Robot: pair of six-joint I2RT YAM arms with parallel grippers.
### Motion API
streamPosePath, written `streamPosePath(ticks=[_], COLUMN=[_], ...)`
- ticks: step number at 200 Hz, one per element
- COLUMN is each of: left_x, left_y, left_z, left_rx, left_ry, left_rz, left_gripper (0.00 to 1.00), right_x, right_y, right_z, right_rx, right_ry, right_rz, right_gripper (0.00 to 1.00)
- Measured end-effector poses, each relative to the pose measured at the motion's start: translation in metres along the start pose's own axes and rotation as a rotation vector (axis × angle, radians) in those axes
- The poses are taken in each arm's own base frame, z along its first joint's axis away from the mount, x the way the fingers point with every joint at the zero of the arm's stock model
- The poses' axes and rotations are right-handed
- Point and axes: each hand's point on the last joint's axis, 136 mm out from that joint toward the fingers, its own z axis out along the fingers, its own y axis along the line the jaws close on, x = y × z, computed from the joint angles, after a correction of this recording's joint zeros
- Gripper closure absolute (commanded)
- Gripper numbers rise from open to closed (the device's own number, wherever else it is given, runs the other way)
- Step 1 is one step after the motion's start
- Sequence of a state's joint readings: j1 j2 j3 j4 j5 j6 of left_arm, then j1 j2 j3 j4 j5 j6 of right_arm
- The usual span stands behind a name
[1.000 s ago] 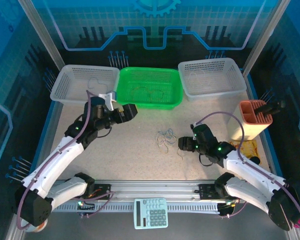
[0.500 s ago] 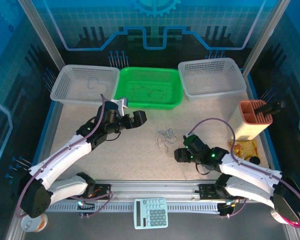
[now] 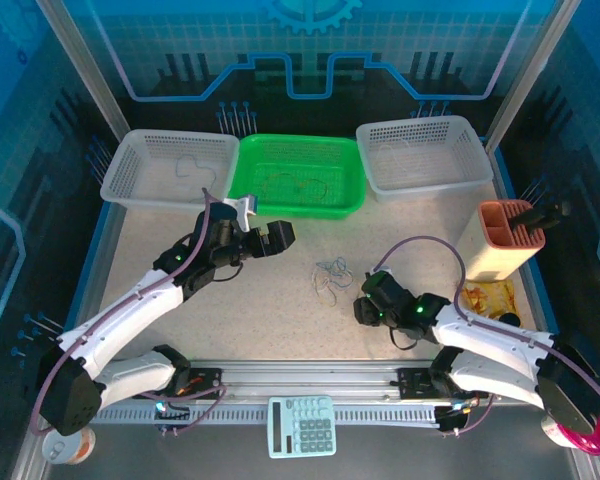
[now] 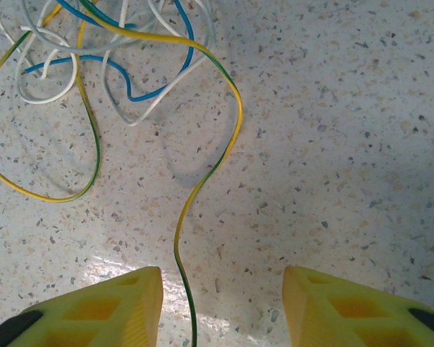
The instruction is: Untangle the cables
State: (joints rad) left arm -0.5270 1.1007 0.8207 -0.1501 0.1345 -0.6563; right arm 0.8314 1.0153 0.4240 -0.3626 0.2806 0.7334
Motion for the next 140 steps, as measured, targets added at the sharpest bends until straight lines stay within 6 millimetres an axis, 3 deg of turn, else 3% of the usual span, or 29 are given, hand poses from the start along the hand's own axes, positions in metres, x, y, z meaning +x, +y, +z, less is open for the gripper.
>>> streamPosePath(ticks=[16, 40, 83, 140], left_x=[0.0, 0.0, 0.0, 0.001], left_y=[0.0, 0.0, 0.0, 0.001], left_z=[0.0, 0.0, 0.0, 0.0], left_rx=[0.0, 0.0, 0.0, -0.002], left_ry=[0.0, 0.0, 0.0, 0.002], left_rz=[0.0, 0.0, 0.001, 0.006], left_gripper=[0.01, 0.01, 0.01, 0.01], right_x=[0.0, -0.002, -0.013, -0.099], right_y=[0.001, 0.003, 0.007, 0.04], right_z=[0.001, 0.001, -0.01, -0.067], right_rx=[0.0, -0.008, -0.016, -0.108], right_ry=[0.0, -0.007, -0.038, -0.236], right_rz=[0.001, 0.003, -0.013, -0.031], right_gripper=[0.72, 1.0, 1.0, 1.0])
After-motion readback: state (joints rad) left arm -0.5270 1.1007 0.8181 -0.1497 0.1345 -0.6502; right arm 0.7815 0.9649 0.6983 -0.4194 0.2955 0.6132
